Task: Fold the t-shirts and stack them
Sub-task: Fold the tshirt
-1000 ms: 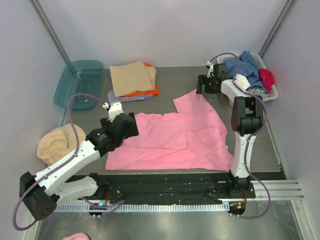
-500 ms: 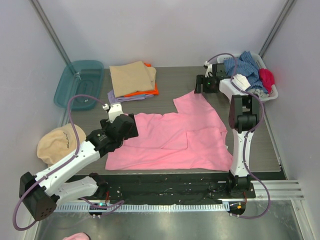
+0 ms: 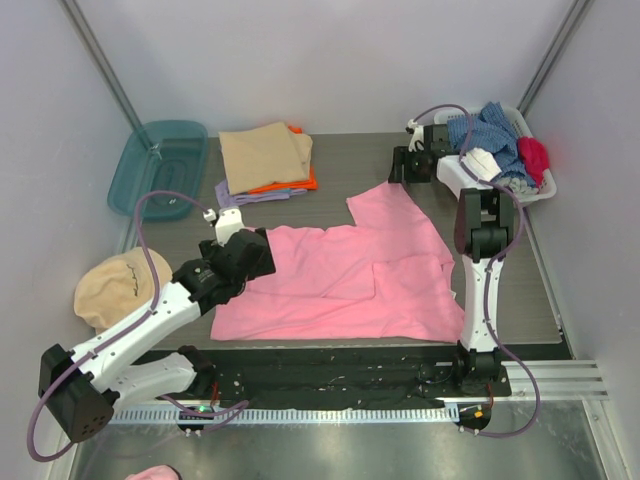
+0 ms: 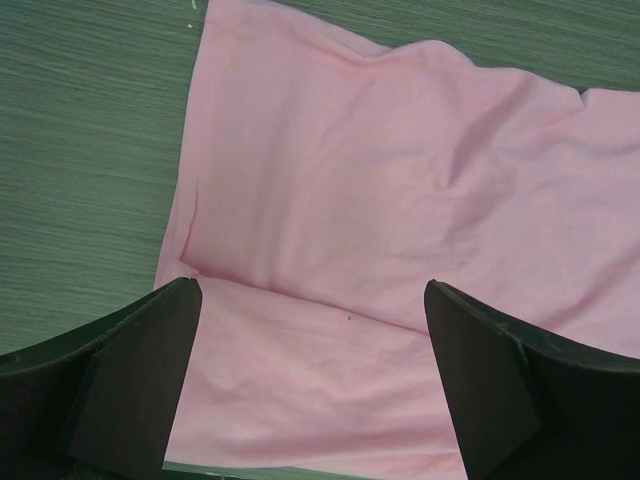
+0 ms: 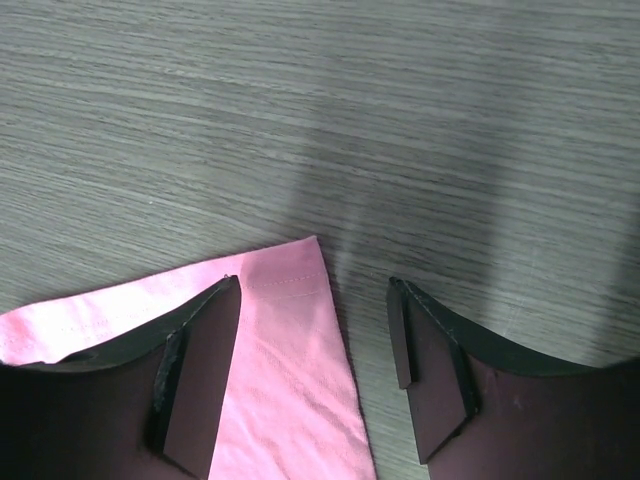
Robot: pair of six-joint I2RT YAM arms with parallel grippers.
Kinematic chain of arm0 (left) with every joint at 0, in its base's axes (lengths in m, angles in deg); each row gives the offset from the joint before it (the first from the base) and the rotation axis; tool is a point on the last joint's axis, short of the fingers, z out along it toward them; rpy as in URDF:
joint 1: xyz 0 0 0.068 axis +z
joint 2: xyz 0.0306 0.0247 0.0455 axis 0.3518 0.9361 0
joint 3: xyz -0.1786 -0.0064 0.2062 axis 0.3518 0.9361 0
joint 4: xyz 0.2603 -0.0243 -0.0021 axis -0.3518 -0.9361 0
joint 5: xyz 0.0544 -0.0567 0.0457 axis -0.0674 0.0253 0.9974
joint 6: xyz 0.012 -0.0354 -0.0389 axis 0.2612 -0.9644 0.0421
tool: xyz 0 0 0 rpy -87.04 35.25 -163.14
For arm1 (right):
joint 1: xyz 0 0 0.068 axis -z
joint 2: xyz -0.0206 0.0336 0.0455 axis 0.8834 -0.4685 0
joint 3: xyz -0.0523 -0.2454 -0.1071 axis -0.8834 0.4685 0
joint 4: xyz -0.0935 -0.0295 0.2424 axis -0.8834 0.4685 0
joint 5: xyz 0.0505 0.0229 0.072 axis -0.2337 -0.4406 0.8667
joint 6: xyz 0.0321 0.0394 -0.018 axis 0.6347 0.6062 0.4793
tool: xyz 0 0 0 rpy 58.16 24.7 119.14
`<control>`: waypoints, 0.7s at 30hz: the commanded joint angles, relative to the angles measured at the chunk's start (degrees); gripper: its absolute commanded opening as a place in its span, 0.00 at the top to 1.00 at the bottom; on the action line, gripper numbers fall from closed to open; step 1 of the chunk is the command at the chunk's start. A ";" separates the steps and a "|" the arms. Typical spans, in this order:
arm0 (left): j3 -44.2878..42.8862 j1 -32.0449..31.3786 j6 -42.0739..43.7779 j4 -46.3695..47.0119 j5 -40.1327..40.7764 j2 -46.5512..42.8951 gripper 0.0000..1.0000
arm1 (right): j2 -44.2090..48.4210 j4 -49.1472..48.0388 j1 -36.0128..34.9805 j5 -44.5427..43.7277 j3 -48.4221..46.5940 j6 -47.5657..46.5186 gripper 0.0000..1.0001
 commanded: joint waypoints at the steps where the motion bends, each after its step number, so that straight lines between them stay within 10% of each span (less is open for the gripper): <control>1: 0.53 0.60 -0.49 0.31 0.77 -1.13 0.00 | -1.70 2.72 -0.97 1.11 -1.47 -0.80 0.34; 11: 1.23 1.22 -0.58 0.31 0.33 -1.75 0.00 | -2.75 4.48 -2.21 1.11 -2.08 -2.21 0.42; 21: 1.94 3.94 0.74 2.33 -0.55 -1.66 0.00 | -4.42 6.59 -2.21 0.77 -4.29 -1.59 0.83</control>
